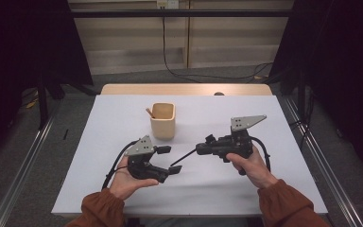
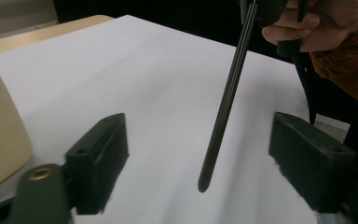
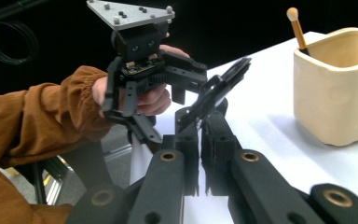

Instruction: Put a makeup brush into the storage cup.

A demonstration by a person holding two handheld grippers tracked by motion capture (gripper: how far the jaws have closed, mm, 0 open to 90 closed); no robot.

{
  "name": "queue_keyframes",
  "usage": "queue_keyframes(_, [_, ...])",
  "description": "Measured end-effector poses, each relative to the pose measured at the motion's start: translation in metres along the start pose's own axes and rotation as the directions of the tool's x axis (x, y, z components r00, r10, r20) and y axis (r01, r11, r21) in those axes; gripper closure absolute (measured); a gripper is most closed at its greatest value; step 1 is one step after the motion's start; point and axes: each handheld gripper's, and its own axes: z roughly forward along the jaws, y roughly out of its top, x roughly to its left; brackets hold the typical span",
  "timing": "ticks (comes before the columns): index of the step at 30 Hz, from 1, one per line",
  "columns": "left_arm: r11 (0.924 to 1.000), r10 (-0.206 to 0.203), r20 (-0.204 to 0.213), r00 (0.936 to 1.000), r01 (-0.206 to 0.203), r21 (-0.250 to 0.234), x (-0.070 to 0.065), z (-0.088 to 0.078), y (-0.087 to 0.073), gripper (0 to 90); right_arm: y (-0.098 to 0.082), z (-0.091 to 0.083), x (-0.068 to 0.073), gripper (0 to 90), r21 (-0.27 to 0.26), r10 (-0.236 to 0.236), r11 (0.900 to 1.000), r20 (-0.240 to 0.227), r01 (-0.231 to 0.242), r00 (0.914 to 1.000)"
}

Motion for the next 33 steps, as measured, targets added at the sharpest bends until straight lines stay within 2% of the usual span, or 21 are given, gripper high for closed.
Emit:
queue_keyframes(3, [0.9995,-0.031,-0.008,0.9995,0.031,-0.001,0.001,0.000,0.001,5.4,0.003,-0.002,0.000,85.5,0.006,0.001,1.000,0.004,-0.001,1.0000])
queue_keyframes(8, [0.9984,-0.055,0.009,0.9985,0.055,-0.010,0.002,0.000,0.001,2.4,0.006,-0.006,-0.001,85.5,0.037,0.012,0.999,0.020,-0.013,0.9997])
queue_keyframes(11, [0.9995,-0.030,0.012,0.9995,0.031,-0.012,0.001,0.001,0.001,1.9,0.010,-0.008,-0.001,85.5,0.056,0.013,0.998,0.026,-0.015,0.9996])
queue_keyframes(17, [0.9996,-0.028,0.010,0.9995,0.028,-0.010,0.001,0.002,0.001,3.3,0.023,-0.007,-0.002,85.4,0.124,0.012,0.992,0.044,-0.017,0.9990])
queue_keyframes(25, [0.9999,-0.012,0.019,0.9997,0.012,-0.004,-0.001,0.006,0.002,3.4,0.030,0.002,-0.002,85.4,0.234,0.004,0.972,0.037,-0.012,0.9993])
queue_keyframes(29, [1.0000,-0.001,0.023,0.9997,0.001,-0.001,-0.003,0.008,0.002,3.4,0.034,0.008,-0.003,85.4,0.291,0.000,0.957,0.036,-0.010,0.9993])
queue_keyframes(33, [1.0000,-0.007,0.029,0.9996,0.007,0.001,-0.004,0.011,0.003,2.9,0.036,0.013,-0.003,85.4,0.334,0.005,0.942,0.035,-0.017,0.9994])
